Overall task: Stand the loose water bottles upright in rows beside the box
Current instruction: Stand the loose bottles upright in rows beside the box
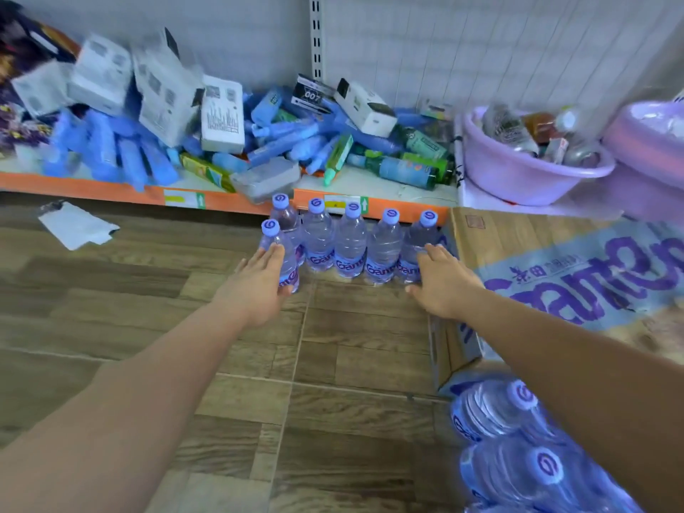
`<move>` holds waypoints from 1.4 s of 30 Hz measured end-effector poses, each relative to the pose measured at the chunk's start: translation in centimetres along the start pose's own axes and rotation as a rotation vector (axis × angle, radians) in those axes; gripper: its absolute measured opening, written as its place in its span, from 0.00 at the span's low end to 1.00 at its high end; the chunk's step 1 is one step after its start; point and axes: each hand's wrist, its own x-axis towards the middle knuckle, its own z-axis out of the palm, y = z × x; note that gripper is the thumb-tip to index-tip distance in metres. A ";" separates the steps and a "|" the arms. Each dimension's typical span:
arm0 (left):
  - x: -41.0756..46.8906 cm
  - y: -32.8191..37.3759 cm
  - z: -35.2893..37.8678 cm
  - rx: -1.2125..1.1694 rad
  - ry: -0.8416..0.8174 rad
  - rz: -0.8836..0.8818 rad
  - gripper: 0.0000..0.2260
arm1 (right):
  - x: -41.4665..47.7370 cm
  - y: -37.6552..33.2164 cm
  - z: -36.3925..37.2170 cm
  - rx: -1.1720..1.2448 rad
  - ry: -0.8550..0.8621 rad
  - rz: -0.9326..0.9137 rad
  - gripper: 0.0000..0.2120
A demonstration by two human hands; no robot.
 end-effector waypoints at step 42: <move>-3.3 6.4 3.3 0.460 -0.119 -0.125 0.14 | -2.5 1.6 0.0 0.074 -0.018 -0.151 0.12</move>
